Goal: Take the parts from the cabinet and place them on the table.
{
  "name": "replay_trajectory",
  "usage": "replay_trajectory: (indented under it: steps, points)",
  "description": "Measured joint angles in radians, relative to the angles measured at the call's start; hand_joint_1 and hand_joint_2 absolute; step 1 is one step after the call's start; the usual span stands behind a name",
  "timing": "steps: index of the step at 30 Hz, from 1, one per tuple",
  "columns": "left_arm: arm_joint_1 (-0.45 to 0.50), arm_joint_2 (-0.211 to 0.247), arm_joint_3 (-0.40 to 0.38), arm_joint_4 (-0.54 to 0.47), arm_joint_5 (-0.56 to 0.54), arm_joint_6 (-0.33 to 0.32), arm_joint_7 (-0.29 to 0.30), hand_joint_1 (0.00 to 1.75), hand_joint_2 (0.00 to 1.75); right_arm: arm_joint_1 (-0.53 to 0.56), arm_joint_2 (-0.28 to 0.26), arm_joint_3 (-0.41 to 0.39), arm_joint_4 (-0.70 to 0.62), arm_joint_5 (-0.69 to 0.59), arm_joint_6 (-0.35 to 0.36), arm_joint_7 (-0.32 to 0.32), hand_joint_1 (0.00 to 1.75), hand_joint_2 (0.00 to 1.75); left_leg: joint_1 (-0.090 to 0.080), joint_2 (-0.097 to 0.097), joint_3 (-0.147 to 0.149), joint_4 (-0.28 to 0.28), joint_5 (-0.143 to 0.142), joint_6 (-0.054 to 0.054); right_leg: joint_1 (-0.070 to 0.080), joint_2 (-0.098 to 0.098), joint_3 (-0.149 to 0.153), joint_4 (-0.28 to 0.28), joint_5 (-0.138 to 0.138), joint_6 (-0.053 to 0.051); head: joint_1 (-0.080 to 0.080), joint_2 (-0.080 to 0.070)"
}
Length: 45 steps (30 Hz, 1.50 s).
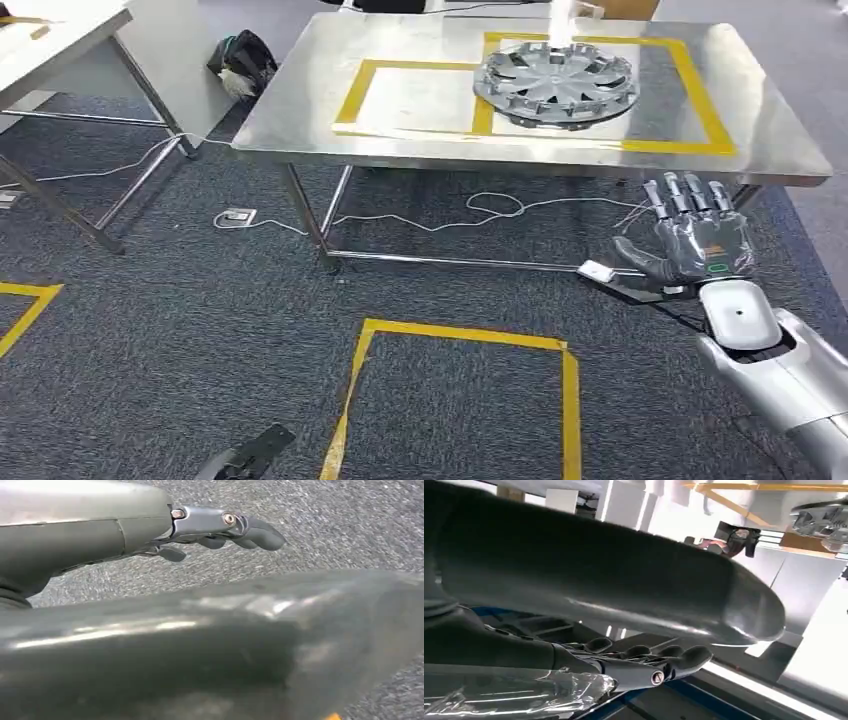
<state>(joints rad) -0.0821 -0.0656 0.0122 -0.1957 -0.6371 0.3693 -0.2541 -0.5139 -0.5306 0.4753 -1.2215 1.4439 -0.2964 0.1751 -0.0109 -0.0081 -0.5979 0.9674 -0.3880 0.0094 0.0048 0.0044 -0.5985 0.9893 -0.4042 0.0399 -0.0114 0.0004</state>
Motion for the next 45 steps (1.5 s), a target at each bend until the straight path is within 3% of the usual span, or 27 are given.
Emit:
replay_trajectory:
  steps: [7, 8, 10, 11, 12, 14, 15, 16, 17, 19, 20, 21, 22, 25, 26, 28, 30, 31, 32, 34, 35, 36, 40, 41, 42, 43, 45]
  points:
    - [0.001, -0.001, 0.000, 0.000, 0.000, 0.000, 0.000, 0.00, 0.00, 0.007, -0.001, -0.001, -0.006, 0.016, 0.000, 0.008, 0.00, 0.00, -0.002, 0.000, -0.016, 0.001, 0.011, 0.001, -0.002, 0.000, -0.014, 0.000, 0.012, 0.003, 0.000, 0.000]
    - [0.001, 0.000, 0.000, 0.000, 0.000, 0.000, 0.000, 0.00, 0.00, 0.007, -0.001, -0.001, -0.006, 0.021, 0.001, 0.011, 0.00, 0.00, -0.007, 0.000, -0.021, 0.007, 0.008, 0.014, -0.008, -0.002, -0.013, -0.006, 0.018, 0.015, -0.001, 0.000]
    - [0.001, 0.000, 0.000, 0.000, 0.000, 0.000, 0.001, 0.00, 0.00, 0.008, -0.001, -0.003, -0.014, 0.036, 0.001, 0.017, 0.00, 0.00, -0.006, -0.001, -0.014, -0.015, 0.020, 0.029, -0.005, -0.006, -0.009, -0.015, 0.023, 0.022, -0.001, 0.000]
    - [0.001, -0.003, 0.000, 0.000, 0.000, 0.000, 0.001, 0.00, 0.00, 0.010, -0.004, -0.005, -0.018, 0.049, 0.002, 0.021, 0.00, 0.00, 0.004, -0.002, -0.004, -0.034, 0.035, 0.026, -0.006, -0.006, -0.019, -0.006, 0.014, 0.021, 0.000, 0.000]
    - [0.000, -0.003, 0.000, 0.000, 0.001, 0.000, 0.000, 0.00, 0.00, 0.008, -0.006, -0.005, -0.018, 0.057, 0.002, 0.023, 0.00, 0.00, 0.006, -0.005, -0.004, -0.039, 0.041, 0.030, -0.005, -0.004, -0.037, 0.033, -0.025, 0.024, 0.003, 0.000]
    - [0.002, -0.003, 0.001, 0.000, 0.001, 0.000, 0.001, 0.00, 0.00, 0.010, -0.007, -0.005, -0.018, 0.064, 0.003, 0.026, 0.00, 0.00, 0.010, -0.012, -0.010, -0.039, 0.044, 0.027, -0.011, -0.004, -0.099, 0.197, -0.118, 0.036, 0.005, 0.000]
    - [0.004, -0.004, 0.001, 0.000, 0.001, 0.000, 0.001, 0.00, 0.00, 0.014, -0.006, -0.005, -0.018, 0.066, 0.003, 0.026, 0.00, 0.00, 0.011, -0.018, -0.014, -0.038, 0.047, 0.024, -0.015, -0.004, -0.130, 0.278, -0.153, 0.042, 0.004, 0.000]
    - [0.005, -0.004, 0.001, 0.000, 0.001, 0.000, 0.001, 0.00, 0.00, 0.017, -0.007, -0.004, -0.018, 0.068, 0.003, 0.026, 0.00, 0.00, 0.013, -0.024, -0.018, -0.036, 0.050, 0.020, -0.018, -0.004, -0.141, 0.313, -0.163, 0.047, 0.005, 0.000]
    - [0.007, -0.005, 0.001, 0.000, 0.001, 0.000, 0.001, 0.00, 0.00, 0.019, -0.007, -0.004, -0.018, 0.069, 0.003, 0.026, 0.00, 0.00, 0.016, -0.031, -0.022, -0.034, 0.052, 0.016, -0.022, -0.004, -0.124, 0.295, -0.149, 0.052, 0.004, 0.000]
    - [0.007, -0.008, 0.001, 0.000, 0.001, 0.000, 0.001, 0.00, 0.00, 0.019, -0.007, -0.005, -0.019, 0.076, 0.003, 0.029, 0.00, 0.00, 0.027, -0.050, -0.033, -0.023, 0.056, 0.003, -0.033, 0.003, -0.019, 0.127, -0.078, 0.065, 0.004, 0.000]
    - [0.006, -0.008, 0.001, 0.000, 0.001, 0.000, 0.000, 0.00, 0.00, 0.018, -0.008, -0.005, -0.019, 0.079, 0.002, 0.029, 0.00, 0.00, 0.031, -0.058, -0.041, -0.012, 0.056, -0.006, -0.045, 0.030, 0.040, 0.033, -0.054, 0.077, 0.005, 0.000]
    - [0.005, -0.003, 0.002, 0.000, 0.001, 0.000, 0.001, 0.00, 0.00, 0.018, -0.006, -0.005, -0.019, 0.082, 0.002, 0.031, 0.00, 0.00, 0.026, -0.071, -0.055, 0.000, 0.055, -0.018, -0.036, 0.067, 0.048, 0.018, -0.075, 0.079, 0.006, 0.000]
    - [0.007, -0.002, 0.002, 0.000, 0.001, 0.000, 0.000, 0.00, 0.00, 0.021, -0.008, -0.005, -0.021, 0.085, 0.001, 0.031, 0.00, 0.00, 0.026, -0.078, -0.061, 0.009, 0.056, -0.022, -0.042, 0.049, 0.051, 0.017, -0.066, 0.051, 0.004, 0.000]
    - [0.015, -0.001, 0.002, 0.000, 0.000, 0.000, 0.001, 0.00, 0.00, 0.027, -0.008, -0.003, -0.022, 0.090, 0.001, 0.032, 0.00, 0.00, 0.029, -0.096, -0.073, 0.003, 0.075, -0.033, -0.035, 0.025, 0.035, 0.038, -0.060, 0.025, 0.003, 0.000]
    - [0.017, -0.001, 0.002, 0.000, 0.000, 0.000, 0.000, 0.00, 0.00, 0.025, -0.008, -0.003, -0.022, 0.091, 0.001, 0.032, 0.00, 0.00, 0.030, -0.085, -0.078, 0.010, 0.068, -0.035, -0.040, 0.012, 0.032, 0.038, -0.056, 0.017, 0.002, 0.000]
    - [0.015, -0.002, 0.002, 0.000, 0.000, 0.000, 0.000, 0.00, 0.00, 0.026, -0.008, -0.005, -0.023, 0.094, 0.001, 0.033, 0.00, 0.00, 0.024, -0.020, -0.127, 0.124, -0.016, -0.041, -0.035, -0.007, 0.026, 0.037, -0.050, 0.002, -0.009, 0.000]
    - [0.013, -0.002, 0.002, 0.000, 0.000, 0.000, 0.001, 0.00, 0.00, 0.027, -0.008, -0.008, -0.022, 0.096, 0.001, 0.033, 0.00, 0.00, 0.024, -0.005, -0.196, 0.292, -0.094, -0.041, -0.031, -0.030, 0.019, 0.037, -0.048, -0.002, -0.008, 0.000]
    - [0.014, -0.003, 0.002, 0.000, -0.001, -0.001, 0.000, 0.00, 0.00, 0.027, -0.008, -0.008, -0.022, 0.096, 0.001, 0.033, 0.00, 0.00, 0.024, -0.004, -0.214, 0.342, -0.111, -0.039, -0.029, -0.042, 0.017, 0.037, -0.047, -0.003, -0.009, 0.000]
    - [0.015, -0.003, 0.002, 0.000, -0.001, -0.002, 0.000, 0.00, 0.00, 0.027, -0.008, -0.007, -0.022, 0.097, 0.001, 0.033, 0.00, 0.00, 0.024, -0.004, -0.204, 0.341, -0.105, -0.036, -0.027, -0.055, 0.016, 0.037, -0.046, -0.003, -0.009, 0.000]
    - [0.015, -0.003, 0.002, 0.000, -0.001, -0.002, 0.000, 0.00, 0.00, 0.026, -0.008, -0.009, -0.022, 0.097, 0.001, 0.033, 0.00, 0.00, 0.020, 0.004, -0.119, 0.212, -0.046, -0.025, -0.024, -0.081, 0.017, 0.037, -0.046, -0.003, -0.008, 0.000]
    - [0.014, -0.003, 0.002, 0.000, -0.001, -0.002, 0.000, 0.00, 0.00, 0.024, -0.008, -0.010, -0.022, 0.098, 0.001, 0.033, 0.00, 0.00, 0.015, 0.029, -0.058, 0.116, -0.015, -0.017, -0.023, -0.093, 0.019, 0.037, -0.047, -0.001, -0.009, 0.000]
    - [0.012, -0.003, 0.002, 0.000, -0.001, -0.002, 0.001, 0.00, 0.00, 0.023, -0.008, -0.012, -0.023, 0.098, 0.001, 0.033, 0.00, 0.00, 0.006, 0.082, -0.018, 0.049, -0.017, -0.013, -0.020, -0.103, 0.021, 0.037, -0.047, 0.002, -0.009, 0.000]
    - [0.013, -0.005, 0.002, 0.000, -0.003, -0.002, 0.000, 0.00, 0.00, 0.020, -0.010, -0.018, -0.022, 0.100, 0.001, 0.032, 0.00, 0.00, -0.003, 0.039, -0.029, 0.037, -0.013, 0.003, -0.014, -0.147, 0.029, 0.025, -0.044, 0.026, -0.008, 0.000]
    - [0.015, -0.006, 0.002, 0.000, -0.005, -0.002, 0.000, 0.00, 0.00, 0.018, -0.011, -0.019, -0.022, 0.101, 0.001, 0.031, 0.00, 0.00, 0.005, 0.028, -0.025, 0.029, -0.005, 0.014, -0.018, -0.134, 0.027, 0.027, -0.049, 0.035, -0.008, 0.000]
    - [0.015, -0.005, 0.003, 0.000, -0.006, -0.002, 0.001, 0.00, 0.00, 0.016, -0.011, -0.019, -0.022, 0.101, 0.001, 0.031, 0.00, 0.00, 0.007, 0.015, -0.026, 0.028, -0.003, 0.017, -0.023, -0.078, 0.016, 0.046, -0.068, 0.037, -0.005, 0.000]
    - [0.012, -0.003, 0.003, 0.000, -0.007, -0.002, 0.001, 0.00, 0.00, 0.015, -0.011, -0.019, -0.022, 0.102, 0.000, 0.030, 0.00, 0.00, 0.007, 0.006, -0.027, 0.028, -0.002, 0.022, -0.024, -0.038, -0.004, 0.100, -0.103, 0.037, -0.005, 0.000]
    - [0.010, -0.008, 0.003, 0.000, -0.010, -0.002, 0.000, 0.00, 0.00, 0.017, -0.012, -0.019, -0.019, 0.102, 0.001, 0.030, 0.00, 0.00, 0.005, -0.021, -0.028, 0.028, 0.000, 0.026, -0.019, -0.007, -0.088, 0.285, -0.182, 0.039, -0.001, 0.000]
